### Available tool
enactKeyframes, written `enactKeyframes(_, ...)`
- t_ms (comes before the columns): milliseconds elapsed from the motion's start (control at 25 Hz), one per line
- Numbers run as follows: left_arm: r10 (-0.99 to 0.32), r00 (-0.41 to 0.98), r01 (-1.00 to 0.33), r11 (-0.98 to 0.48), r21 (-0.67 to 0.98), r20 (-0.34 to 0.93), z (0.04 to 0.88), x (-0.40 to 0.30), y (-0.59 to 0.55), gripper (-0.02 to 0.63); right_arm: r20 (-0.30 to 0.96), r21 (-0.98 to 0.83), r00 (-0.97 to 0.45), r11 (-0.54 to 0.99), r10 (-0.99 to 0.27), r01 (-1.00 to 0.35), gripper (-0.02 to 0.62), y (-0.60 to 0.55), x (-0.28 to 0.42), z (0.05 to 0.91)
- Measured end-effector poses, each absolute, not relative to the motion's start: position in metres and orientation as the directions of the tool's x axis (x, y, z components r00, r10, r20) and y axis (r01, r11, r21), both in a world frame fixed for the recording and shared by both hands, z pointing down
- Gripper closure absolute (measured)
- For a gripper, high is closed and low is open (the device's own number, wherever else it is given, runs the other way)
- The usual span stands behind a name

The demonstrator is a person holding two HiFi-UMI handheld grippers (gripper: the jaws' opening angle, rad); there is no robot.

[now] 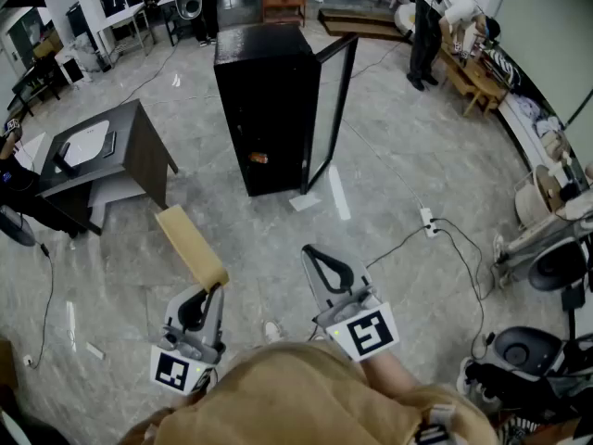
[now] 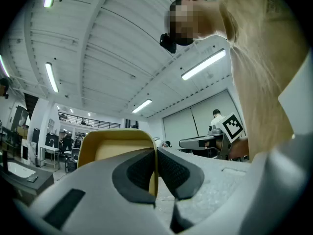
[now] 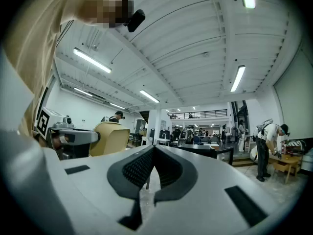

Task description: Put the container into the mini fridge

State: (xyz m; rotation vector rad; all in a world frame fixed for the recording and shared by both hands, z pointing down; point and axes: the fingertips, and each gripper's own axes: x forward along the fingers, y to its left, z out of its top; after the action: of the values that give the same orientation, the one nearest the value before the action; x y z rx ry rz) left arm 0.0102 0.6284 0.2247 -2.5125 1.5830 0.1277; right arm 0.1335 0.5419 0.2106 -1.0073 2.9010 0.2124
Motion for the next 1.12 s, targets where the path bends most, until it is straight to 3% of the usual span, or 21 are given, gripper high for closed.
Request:
enactKeyframes(480,-0.877,0.451,-0.892,-0.441,-0.094,-0.166,0.216,0.017,0.619,0.591,-0.103,0.097,-0.767,0.761,-0.634,-0.642,0.594,0.538,0.143,0.203)
enactKeyframes(1120,-0.87,0.457,-0.889,-0.455,-0.057,-0.184,0.231,-0.059,0.595,0.591,-0.082,0.134,-0.75,0.738,-0.657,-0.661,0.594,0.515,0.076,0.208)
